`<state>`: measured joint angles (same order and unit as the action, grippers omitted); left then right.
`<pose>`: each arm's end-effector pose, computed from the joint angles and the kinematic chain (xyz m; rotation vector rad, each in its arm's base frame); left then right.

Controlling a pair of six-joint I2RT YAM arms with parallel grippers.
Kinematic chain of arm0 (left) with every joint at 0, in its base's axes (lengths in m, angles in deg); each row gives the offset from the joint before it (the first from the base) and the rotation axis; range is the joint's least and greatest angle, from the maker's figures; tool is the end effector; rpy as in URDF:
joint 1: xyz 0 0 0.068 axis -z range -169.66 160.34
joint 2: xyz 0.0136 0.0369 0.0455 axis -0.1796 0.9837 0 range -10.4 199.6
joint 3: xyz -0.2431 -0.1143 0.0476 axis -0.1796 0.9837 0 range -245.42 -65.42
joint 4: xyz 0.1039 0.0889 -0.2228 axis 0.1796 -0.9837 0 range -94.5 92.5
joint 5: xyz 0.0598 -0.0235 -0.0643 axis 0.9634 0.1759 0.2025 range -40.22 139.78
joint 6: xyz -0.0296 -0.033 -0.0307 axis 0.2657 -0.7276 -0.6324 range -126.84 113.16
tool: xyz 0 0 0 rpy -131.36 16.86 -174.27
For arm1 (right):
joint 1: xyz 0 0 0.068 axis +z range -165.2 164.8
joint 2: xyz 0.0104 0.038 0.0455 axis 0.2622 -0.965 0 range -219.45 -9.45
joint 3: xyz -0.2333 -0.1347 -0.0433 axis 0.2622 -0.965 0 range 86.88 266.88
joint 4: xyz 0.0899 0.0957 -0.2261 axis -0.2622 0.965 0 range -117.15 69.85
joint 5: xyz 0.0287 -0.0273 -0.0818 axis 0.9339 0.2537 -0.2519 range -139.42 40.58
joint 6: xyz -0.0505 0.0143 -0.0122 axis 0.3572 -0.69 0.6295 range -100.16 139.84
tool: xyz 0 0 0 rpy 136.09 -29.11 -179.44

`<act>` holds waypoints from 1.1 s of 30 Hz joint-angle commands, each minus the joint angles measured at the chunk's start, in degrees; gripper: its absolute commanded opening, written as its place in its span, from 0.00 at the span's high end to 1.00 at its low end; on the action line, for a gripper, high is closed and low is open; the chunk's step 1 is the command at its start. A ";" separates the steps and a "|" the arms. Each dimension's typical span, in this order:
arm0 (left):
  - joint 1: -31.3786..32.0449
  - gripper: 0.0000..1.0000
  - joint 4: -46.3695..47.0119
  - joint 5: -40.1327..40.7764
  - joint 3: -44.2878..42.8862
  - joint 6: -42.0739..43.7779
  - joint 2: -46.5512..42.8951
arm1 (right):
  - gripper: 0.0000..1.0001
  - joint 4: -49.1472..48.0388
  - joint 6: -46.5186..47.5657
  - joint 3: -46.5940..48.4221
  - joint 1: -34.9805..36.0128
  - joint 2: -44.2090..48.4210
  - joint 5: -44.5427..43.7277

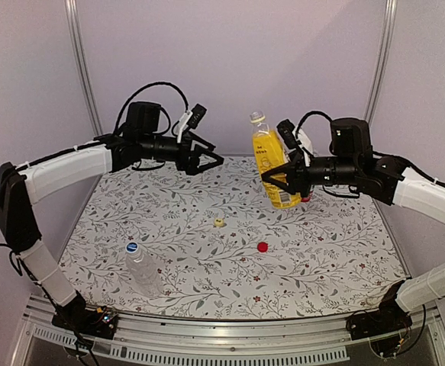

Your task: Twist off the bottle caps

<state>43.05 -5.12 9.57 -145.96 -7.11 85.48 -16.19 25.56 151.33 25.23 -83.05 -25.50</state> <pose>0.3177 -0.2312 0.3296 1.0069 1.7547 -1.0595 0.2167 0.2036 0.3504 -1.0314 1.6835 0.8021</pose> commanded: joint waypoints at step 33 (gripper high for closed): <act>10.31 0.38 3.31 -3.66 -12.63 -13.39 -0.72 | 0.67 -3.47 -0.62 3.54 2.28 -7.52 10.42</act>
<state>52.52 -0.27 6.69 -156.80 -20.60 83.73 -18.22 25.16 153.25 27.17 -90.22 -14.90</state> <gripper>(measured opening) 0.639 0.352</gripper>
